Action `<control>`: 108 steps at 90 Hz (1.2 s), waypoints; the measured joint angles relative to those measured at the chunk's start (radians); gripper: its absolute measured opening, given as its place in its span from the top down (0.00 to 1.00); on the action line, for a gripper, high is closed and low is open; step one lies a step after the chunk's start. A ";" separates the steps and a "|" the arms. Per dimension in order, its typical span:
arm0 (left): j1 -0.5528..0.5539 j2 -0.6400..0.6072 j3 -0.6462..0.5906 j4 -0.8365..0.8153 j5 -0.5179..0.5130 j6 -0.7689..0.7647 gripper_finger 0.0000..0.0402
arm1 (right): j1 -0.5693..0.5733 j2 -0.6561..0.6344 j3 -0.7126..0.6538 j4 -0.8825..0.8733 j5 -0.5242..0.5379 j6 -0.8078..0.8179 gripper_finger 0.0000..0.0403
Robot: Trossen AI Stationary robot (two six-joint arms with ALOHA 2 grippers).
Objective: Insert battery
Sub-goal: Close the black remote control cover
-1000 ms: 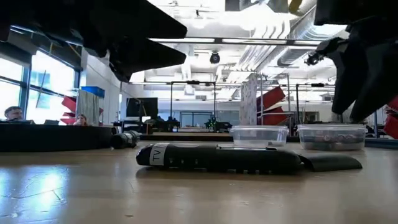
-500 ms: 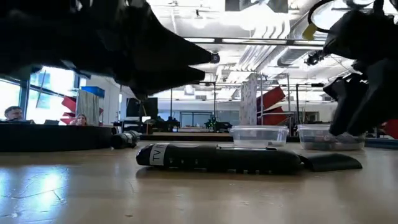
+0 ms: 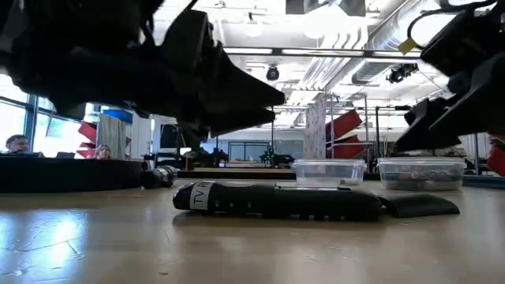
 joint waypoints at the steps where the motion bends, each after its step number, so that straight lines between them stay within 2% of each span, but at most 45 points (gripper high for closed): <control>1: 0.003 0.000 0.000 0.000 0.002 0.000 0.47 | 0.000 0.000 0.000 0.006 0.000 -0.009 0.43; 16: 0.015 0.000 0.001 -0.001 0.052 -0.012 0.47 | 0.000 0.035 0.000 0.057 -0.008 -0.101 0.41; 31: 0.012 0.000 0.018 -0.014 0.052 -0.026 0.47 | 0.000 0.155 0.000 0.160 -0.030 -0.143 0.41; 49: 0.012 0.000 0.032 -0.018 0.042 -0.027 0.47 | -0.014 0.356 0.000 0.455 -0.068 -0.226 0.41; 61: 0.010 0.000 0.032 -0.018 0.026 -0.027 0.47 | -0.029 0.474 0.017 0.590 -0.090 -0.232 0.41; 83: 0.001 -0.019 0.030 -0.054 0.025 -0.001 0.47 | -0.036 0.586 0.116 0.572 -0.102 -0.251 0.41; 96: -0.010 -0.065 0.029 -0.151 0.024 0.008 0.47 | -0.056 0.612 0.119 0.573 -0.118 -0.241 0.41; 108: -0.041 -0.169 0.029 -0.295 0.015 0.041 0.47 | -0.079 0.633 0.121 0.572 -0.156 -0.242 0.41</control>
